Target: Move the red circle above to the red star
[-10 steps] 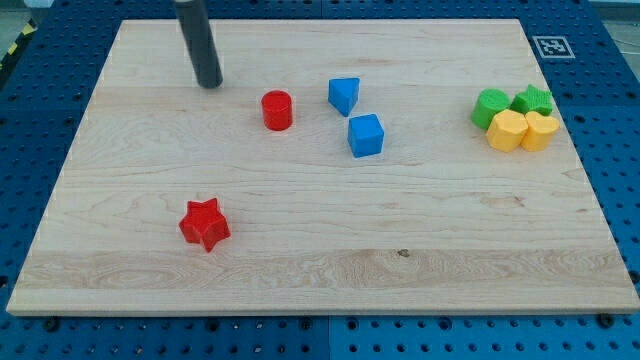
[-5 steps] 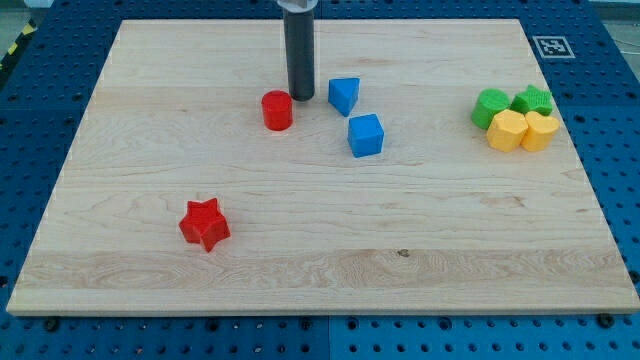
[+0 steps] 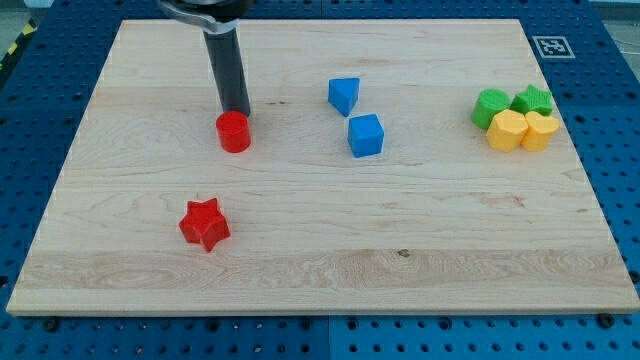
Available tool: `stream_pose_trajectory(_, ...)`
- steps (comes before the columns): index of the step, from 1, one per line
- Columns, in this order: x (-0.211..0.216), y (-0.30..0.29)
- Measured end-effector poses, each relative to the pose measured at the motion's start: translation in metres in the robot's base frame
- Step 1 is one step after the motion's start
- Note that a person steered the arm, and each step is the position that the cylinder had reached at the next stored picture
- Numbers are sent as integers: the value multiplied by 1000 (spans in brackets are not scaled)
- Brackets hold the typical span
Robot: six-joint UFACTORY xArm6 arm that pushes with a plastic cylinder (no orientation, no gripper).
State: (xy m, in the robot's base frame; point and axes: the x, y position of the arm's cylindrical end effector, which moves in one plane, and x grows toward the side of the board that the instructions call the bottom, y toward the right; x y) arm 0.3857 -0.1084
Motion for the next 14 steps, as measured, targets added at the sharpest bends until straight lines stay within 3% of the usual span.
stream_pose_trajectory(2, 12, 14)
stream_pose_trajectory(6, 25, -33)
stream_pose_trajectory(8, 8, -2)
stream_pose_trajectory(11, 47, -3)
stream_pose_trajectory(14, 55, -12)
